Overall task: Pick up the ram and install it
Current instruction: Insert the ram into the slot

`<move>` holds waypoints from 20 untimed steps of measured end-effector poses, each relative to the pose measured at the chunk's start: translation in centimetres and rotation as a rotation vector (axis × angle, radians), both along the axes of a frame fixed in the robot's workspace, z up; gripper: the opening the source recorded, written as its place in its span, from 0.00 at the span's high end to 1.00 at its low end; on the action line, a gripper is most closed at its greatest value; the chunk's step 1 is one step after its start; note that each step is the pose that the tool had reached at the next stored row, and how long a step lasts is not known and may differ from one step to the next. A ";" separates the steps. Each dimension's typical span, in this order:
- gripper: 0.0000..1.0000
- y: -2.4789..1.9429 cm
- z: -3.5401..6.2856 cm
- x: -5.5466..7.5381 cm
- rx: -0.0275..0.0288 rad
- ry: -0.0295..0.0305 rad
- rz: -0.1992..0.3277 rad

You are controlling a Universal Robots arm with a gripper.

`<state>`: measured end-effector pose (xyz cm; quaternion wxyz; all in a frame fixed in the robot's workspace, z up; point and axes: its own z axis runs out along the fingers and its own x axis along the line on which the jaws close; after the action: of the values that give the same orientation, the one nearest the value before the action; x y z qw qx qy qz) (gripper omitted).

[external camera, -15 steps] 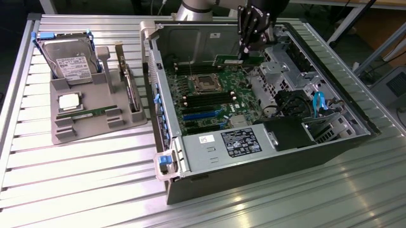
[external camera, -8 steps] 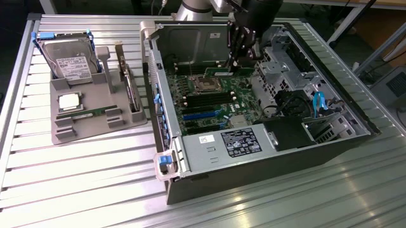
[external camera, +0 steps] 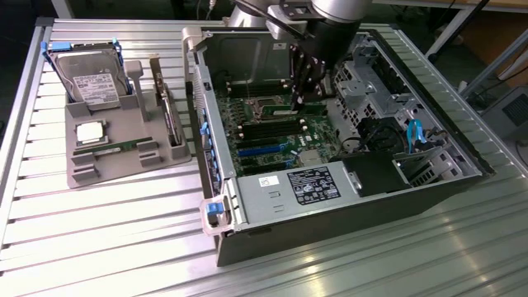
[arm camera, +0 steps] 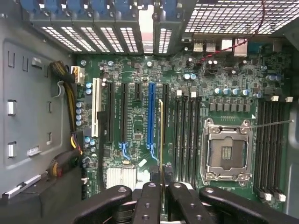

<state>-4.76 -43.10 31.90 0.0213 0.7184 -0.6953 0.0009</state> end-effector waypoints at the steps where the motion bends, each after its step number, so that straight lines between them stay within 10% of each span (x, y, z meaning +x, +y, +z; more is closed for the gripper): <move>1: 0.87 0.05 -0.22 0.0 -0.0003 0.0000 0.000; 4: 0.87 0.96 -0.85 -0.2 -0.0004 0.0000 0.000; 20: 0.87 2.40 -5.10 -0.6 -0.0008 0.0001 0.000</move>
<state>-5.33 -40.70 26.80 0.0216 0.7184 -0.6953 0.0012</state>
